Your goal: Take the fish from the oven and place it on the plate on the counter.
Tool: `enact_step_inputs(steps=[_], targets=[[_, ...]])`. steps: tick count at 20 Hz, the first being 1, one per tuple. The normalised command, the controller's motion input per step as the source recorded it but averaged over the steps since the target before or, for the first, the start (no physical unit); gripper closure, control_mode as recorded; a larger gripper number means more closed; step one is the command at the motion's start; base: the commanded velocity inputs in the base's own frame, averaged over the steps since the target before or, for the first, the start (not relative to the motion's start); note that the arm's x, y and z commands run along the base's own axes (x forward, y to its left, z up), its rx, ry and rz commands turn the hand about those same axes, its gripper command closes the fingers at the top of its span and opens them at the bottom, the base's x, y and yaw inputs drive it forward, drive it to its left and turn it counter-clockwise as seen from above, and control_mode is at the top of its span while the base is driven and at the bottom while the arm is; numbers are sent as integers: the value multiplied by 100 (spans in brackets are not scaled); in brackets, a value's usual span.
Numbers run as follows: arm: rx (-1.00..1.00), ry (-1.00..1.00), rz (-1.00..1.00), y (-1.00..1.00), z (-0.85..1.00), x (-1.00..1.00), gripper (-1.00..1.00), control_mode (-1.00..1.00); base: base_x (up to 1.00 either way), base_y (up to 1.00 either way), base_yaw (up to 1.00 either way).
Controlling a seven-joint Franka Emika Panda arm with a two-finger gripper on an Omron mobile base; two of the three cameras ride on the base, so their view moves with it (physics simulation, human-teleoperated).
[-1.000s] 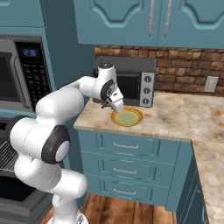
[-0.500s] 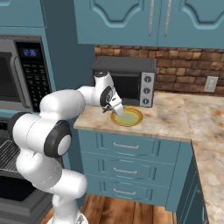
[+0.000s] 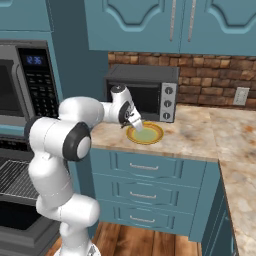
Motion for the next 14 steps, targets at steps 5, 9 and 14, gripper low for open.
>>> enact_step_inputs(steps=[5, 9, 14], targets=[[1, 0, -1, -28, -23, 69, 100, -100, 0, 0, 0], [4, 0, 0, -25, -58, 26, 100, -100, 0, 0, 0], [0, 0, -1, -20, -19, 63, 100, -100, 0, 0, 0]])
